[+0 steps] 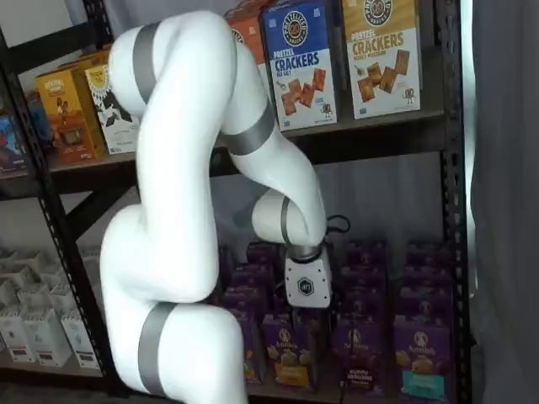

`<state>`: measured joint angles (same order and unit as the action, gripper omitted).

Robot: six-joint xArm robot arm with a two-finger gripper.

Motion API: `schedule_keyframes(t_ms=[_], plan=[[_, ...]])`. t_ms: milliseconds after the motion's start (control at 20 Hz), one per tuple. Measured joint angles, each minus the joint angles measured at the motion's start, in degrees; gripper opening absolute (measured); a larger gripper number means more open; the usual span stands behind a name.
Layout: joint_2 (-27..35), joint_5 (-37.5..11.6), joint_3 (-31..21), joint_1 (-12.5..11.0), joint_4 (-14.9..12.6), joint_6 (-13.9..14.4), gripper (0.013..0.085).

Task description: Pick up the purple box with a brown patch in the center, on the bottom shelf, the fifth box from the left

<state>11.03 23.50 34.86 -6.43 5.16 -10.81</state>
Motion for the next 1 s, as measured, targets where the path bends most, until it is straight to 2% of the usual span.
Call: schedule_keyframes(t_ms=[250,500,1000], plan=[[6.09,-3.29,3.84,0.33,2.01,-1.71,0.0850],[11.34,-5.22,8.58,0.62,1.07,-0.62,0.0850],[20.07,-4.91,18.70,0.50,2.01,-1.62,0.0850]])
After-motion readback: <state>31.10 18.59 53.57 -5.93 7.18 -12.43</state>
